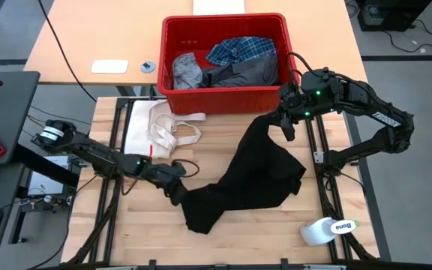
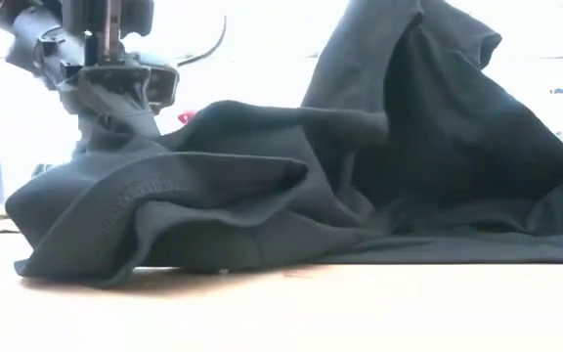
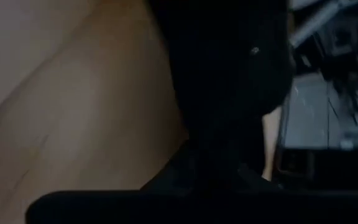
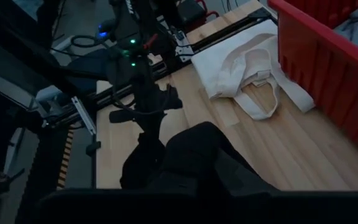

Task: Fold Laundry from Bin
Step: Fold the black shirt

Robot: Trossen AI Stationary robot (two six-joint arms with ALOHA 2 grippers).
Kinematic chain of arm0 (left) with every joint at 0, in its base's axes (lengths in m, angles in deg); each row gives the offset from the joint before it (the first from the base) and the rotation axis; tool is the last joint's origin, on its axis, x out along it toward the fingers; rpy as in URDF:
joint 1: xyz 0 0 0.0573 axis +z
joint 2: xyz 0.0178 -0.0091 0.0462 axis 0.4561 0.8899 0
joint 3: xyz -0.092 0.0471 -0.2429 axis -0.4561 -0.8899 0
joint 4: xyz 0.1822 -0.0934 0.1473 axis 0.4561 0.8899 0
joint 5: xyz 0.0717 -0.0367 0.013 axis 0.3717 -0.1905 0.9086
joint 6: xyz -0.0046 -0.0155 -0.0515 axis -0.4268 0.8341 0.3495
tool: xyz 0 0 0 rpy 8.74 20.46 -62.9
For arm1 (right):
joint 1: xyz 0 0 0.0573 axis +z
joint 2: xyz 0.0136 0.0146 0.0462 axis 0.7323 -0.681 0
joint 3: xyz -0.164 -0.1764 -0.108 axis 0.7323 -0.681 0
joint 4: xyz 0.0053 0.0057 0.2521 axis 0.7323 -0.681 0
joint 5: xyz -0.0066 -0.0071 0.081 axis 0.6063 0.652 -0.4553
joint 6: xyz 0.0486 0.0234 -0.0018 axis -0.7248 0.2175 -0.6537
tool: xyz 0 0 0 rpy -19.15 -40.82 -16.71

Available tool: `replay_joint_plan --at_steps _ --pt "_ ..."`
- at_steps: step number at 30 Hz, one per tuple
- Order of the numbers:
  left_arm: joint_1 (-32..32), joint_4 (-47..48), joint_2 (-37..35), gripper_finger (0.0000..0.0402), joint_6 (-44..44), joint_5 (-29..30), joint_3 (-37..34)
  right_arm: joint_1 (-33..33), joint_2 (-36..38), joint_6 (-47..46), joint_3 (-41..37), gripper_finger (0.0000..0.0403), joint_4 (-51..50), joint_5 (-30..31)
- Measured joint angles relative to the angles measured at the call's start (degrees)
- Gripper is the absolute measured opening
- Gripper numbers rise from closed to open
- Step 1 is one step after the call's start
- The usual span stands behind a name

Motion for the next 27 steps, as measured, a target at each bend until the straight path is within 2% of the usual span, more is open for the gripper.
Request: replay_joint_plan --at_steps 6,13,16,21,27 --pt "-1.0 -0.6 -0.1 0.0067 2.4 4.8 1.1 0.0 -0.5 0.1 0.0 0.0013 0.2 0.1" --pt "0.5 3.0 -0.1 0.0160 -1.1 5.4 4.0 0.0 -0.8 0.1 0.0 0.0013 0.4 0.1" --pt "1.5 5.3 -0.1 0.0189 -2.1 8.2 4.8 0.0 -0.8 0.1 0.0 0.0013 0.4 0.1" --pt "-1.5 7.6 0.3 0.0190 -7.9 17.6 11.6 0.0 -0.8 0.1 0.0 0.0013 0.6 0.1" --pt "-10.1 29.3 7.0 0.0156 -16.9 35.9 26.4 0.0 -0.8 0.6 0.0 0.0013 0.7 0.1"
